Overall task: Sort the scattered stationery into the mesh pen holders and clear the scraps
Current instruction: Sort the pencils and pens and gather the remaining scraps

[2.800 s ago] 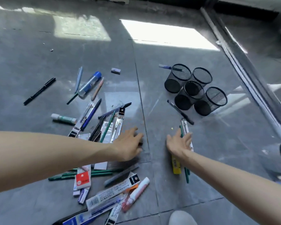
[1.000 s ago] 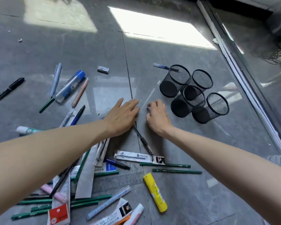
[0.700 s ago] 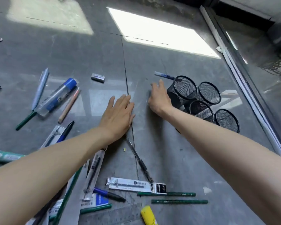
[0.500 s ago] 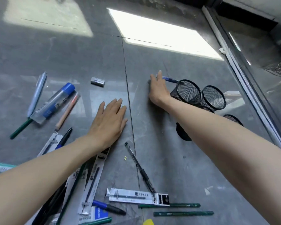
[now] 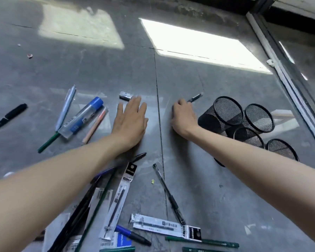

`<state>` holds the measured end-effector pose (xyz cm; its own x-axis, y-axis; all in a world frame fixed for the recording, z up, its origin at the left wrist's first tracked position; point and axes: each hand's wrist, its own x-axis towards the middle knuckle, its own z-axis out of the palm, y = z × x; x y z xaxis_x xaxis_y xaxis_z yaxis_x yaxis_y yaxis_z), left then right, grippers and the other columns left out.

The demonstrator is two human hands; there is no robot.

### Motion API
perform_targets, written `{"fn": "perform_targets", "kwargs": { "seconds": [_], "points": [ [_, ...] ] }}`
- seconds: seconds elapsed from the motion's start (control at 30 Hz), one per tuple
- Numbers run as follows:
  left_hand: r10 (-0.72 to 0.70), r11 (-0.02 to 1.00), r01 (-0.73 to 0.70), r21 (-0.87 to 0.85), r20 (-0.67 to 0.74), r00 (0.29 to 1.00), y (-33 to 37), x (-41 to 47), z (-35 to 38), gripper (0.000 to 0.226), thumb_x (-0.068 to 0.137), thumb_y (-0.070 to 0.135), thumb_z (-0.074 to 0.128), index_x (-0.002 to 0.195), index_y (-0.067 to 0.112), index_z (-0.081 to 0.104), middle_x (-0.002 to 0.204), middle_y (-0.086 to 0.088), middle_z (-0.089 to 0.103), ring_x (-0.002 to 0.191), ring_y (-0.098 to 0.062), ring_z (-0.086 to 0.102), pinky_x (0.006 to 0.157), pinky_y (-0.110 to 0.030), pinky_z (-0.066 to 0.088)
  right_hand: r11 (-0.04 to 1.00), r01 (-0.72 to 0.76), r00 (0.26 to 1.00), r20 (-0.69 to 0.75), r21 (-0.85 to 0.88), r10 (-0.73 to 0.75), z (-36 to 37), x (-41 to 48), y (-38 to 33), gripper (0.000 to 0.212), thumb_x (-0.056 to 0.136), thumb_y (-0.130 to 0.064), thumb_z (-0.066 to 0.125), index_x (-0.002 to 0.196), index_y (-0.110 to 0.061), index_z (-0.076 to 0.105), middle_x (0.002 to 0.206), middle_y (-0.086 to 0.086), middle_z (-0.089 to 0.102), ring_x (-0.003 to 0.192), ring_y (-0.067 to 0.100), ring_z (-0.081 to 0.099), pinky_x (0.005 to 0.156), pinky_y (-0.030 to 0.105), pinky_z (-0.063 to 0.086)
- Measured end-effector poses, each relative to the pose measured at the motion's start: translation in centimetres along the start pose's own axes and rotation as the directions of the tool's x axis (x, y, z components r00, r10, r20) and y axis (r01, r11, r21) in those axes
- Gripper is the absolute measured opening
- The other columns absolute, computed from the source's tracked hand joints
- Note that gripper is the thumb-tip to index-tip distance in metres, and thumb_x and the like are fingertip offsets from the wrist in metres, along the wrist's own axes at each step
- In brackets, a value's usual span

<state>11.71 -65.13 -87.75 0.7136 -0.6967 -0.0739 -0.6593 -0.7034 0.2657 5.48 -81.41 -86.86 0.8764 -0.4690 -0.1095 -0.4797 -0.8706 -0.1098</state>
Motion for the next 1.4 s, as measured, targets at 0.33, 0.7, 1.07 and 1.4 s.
{"fn": "perform_targets", "kwargs": {
  "seconds": [0.33, 0.7, 1.07, 1.4],
  "points": [
    [0.304, 0.93, -0.338, 0.143, 0.216, 0.928, -3.6, -2.0, -1.1, 0.053, 0.098, 0.044, 0.033, 0.142, 0.015, 0.032, 0.152, -0.004, 0.028, 0.143, -0.023, 0.015, 0.112, -0.046, 0.023, 0.814, 0.581, 0.808, 0.127, -0.006, -0.575, 1.8, -15.5, -0.9, 0.051, 0.068, -0.009, 0.041, 0.113, -0.001, 0.063, 0.119, 0.01, 0.06, 0.089, 0.029, 0.058, 0.079, 0.033, 0.053],
    [0.394, 0.903, -0.422, 0.082, 0.232, 0.889, -5.7, -18.1, -5.7, 0.041, 0.088, 0.013, 0.051, 0.128, 0.005, 0.049, 0.134, -0.018, 0.046, 0.115, -0.036, 0.05, 0.093, -0.043, 0.043, 0.844, 0.495, 0.838, 0.145, 0.205, -0.527, 0.5, -24.6, -1.5, 0.043, 0.071, 0.0, 0.045, 0.111, -0.013, 0.048, 0.126, 0.016, 0.047, 0.09, 0.036, 0.059, 0.07, 0.03, 0.045],
    [-0.108, 0.994, 0.104, 0.033, 0.458, 0.882, -4.5, -26.0, -5.2, 0.034, 0.088, 0.027, 0.056, 0.111, 0.012, 0.035, 0.115, -0.011, 0.048, 0.086, -0.027, 0.045, 0.066, -0.035, 0.033, 1.0, 0.004, 0.927, 0.375, -0.003, -0.002, 0.5, -29.3, 4.0, 0.061, 0.064, -0.005, 0.058, 0.122, -0.011, 0.041, 0.114, 0.013, 0.036, 0.105, 0.034, 0.041, 0.085, 0.039, 0.043],
    [-0.195, 0.958, 0.276, -0.077, 0.53, 0.826, -3.4, -24.9, -4.7, 0.041, 0.083, 0.005, 0.055, 0.111, 0.005, 0.025, 0.067, -0.012, 0.05, 0.061, -0.025, 0.051, 0.061, -0.039, 0.044, 0.974, -0.111, 0.94, 0.339, 0.198, 0.039, 0.3, -30.2, 3.4, 0.063, 0.07, 0.006, 0.049, 0.13, -0.009, 0.035, 0.126, 0.016, 0.045, 0.112, 0.036, 0.048, 0.088, 0.041, 0.044]
  ]
}}
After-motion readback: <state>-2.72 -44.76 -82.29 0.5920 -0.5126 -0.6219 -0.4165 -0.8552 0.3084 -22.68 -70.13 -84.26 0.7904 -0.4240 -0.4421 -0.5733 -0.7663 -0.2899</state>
